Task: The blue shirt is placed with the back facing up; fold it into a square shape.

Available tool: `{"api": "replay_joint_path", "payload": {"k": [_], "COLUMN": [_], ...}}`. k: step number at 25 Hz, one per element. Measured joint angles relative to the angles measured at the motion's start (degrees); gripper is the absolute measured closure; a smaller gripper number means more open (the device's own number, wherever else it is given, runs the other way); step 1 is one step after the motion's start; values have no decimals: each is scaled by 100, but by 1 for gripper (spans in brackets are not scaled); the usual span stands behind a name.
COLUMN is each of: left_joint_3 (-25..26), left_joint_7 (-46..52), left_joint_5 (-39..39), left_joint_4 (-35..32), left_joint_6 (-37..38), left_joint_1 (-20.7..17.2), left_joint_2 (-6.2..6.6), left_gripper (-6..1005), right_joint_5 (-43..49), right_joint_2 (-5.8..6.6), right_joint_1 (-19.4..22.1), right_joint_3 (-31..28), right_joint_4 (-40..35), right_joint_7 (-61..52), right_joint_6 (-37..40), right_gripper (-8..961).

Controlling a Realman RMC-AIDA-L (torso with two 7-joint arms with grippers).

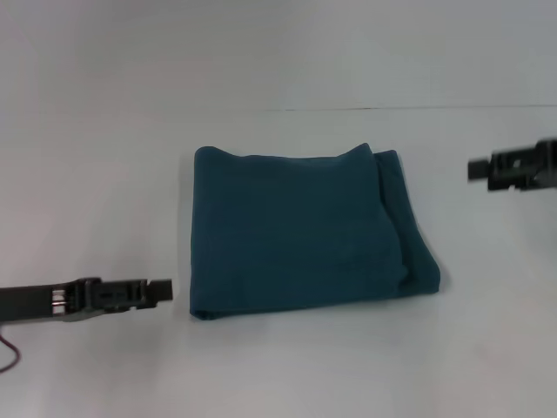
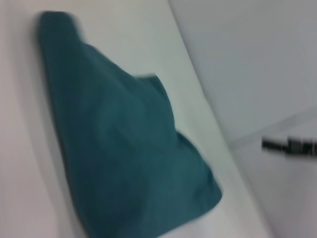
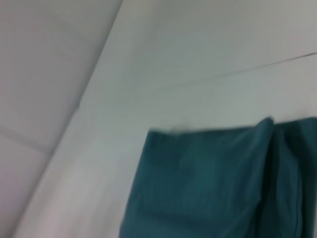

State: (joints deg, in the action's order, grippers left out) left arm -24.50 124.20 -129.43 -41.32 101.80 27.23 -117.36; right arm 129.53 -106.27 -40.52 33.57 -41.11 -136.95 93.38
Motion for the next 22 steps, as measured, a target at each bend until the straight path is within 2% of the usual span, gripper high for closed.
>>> {"api": "replay_joint_path", "payload": {"k": [4,9,11,14,18,22], "left_joint_3": [-242,-381,-541,-791,-1142,-1654], "left_joint_7": [-152,-467,-658,-808,-928,-974], "left_joint_5": [-461,-560,-562,-563,-565,-566], "left_joint_4": [-533,-654,-655,-656,-654,-628], "left_joint_6": [218,341,388,284,10,-175], "left_joint_1": [294,754,899,1065,1231,1382], "left_joint_2": [159,377,419,440,400,346], "left_gripper": [348,247,207,146,91,67], "right_joint_5": [140,134,114,101,106,125], "right_joint_2": [-144,-294,-374,-584,-882,-1078], "right_joint_1": [5,-147,-254,-401,-540,-611], "right_joint_3": [224,389,474,630,1050,1521], "right_joint_4": [-43,-118,-122,-124,-125,-126], "right_joint_7": [873,1477,1699,2115,2524,2589], "right_joint_6": [29,169,187,185,213,191], "right_gripper": [278,278,278,278,278,278]}}
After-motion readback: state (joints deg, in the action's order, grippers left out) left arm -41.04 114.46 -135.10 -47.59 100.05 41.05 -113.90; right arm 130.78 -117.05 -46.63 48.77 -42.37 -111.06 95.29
